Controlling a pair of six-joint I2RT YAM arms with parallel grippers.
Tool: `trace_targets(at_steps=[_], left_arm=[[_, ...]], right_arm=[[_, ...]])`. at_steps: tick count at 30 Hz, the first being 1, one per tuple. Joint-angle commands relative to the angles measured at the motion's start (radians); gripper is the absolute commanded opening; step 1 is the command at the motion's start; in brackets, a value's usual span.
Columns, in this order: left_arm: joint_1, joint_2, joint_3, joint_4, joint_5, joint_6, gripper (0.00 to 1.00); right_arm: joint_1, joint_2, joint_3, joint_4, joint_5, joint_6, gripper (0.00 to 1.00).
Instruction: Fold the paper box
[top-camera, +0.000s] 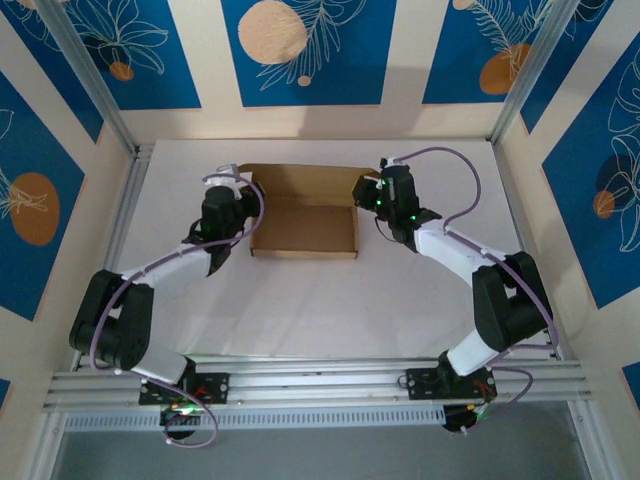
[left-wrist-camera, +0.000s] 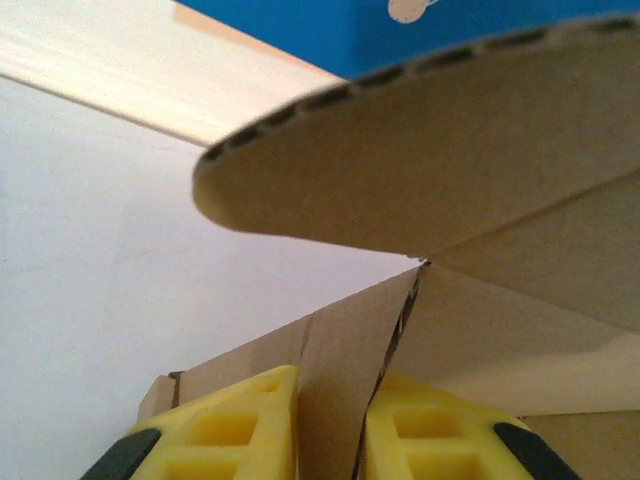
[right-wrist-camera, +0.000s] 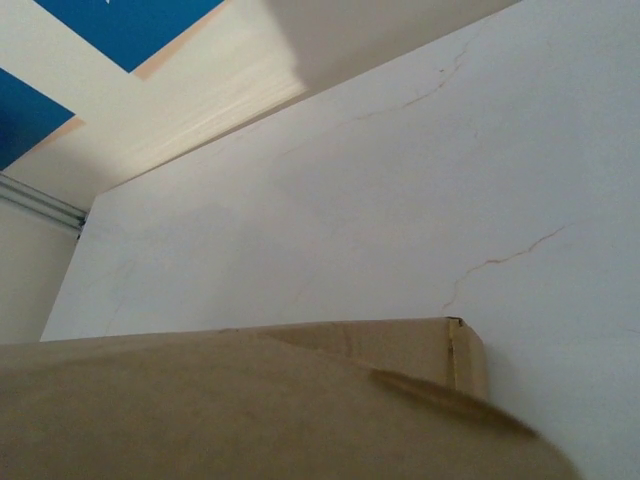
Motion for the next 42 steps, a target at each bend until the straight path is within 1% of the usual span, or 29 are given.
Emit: trace_targets(at_steps=[1, 3, 7, 11, 15, 21, 25, 32, 36, 39, 40, 42], left_arm=[[-0.023, 0.022, -0.083, 0.205, 0.004, -0.011, 0.20], [-0.023, 0.021, -0.120, 0.240, -0.003, -0.012, 0.21], [-0.034, 0.016, -0.166, 0.275, 0.021, -0.015, 0.21], [-0.057, 0.005, -0.215, 0.291, 0.011, -0.011, 0.22], [-0.067, -0.001, -0.253, 0.311, 0.013, -0.029, 0.22], [-0.075, -0.023, -0.292, 0.306, 0.001, -0.030, 0.23], [-0.075, -0.043, -0.291, 0.246, -0.002, -0.017, 0.23], [-0.079, -0.072, -0.361, 0.209, -0.048, -0.032, 0.22], [-0.085, -0.073, -0.385, 0.195, -0.055, -0.039, 0.21], [-0.089, -0.076, -0.390, 0.180, -0.067, -0.036, 0.20], [-0.091, -0.078, -0.391, 0.174, -0.072, -0.033, 0.20], [-0.091, -0.090, -0.382, 0.146, -0.085, -0.018, 0.19]], right_arm=[[0.010, 0.010, -0.049, 0.129, -0.054, 0.021, 0.21], [0.009, 0.010, -0.068, 0.142, -0.060, 0.012, 0.22], [0.017, 0.004, -0.090, 0.144, -0.070, -0.007, 0.23], [0.033, -0.019, -0.118, 0.146, -0.060, -0.034, 0.23], [0.040, -0.042, -0.159, 0.148, -0.054, -0.028, 0.23], [0.048, -0.087, -0.240, 0.158, -0.043, -0.019, 0.23], [0.049, -0.111, -0.270, 0.143, -0.040, -0.027, 0.24], [0.068, -0.128, -0.340, 0.144, -0.016, -0.016, 0.25], [0.073, -0.130, -0.365, 0.138, -0.001, -0.014, 0.26], [0.076, -0.131, -0.370, 0.130, 0.007, -0.022, 0.28], [0.076, -0.136, -0.364, 0.118, 0.009, -0.026, 0.30], [0.076, -0.155, -0.352, 0.088, 0.009, -0.033, 0.39]])
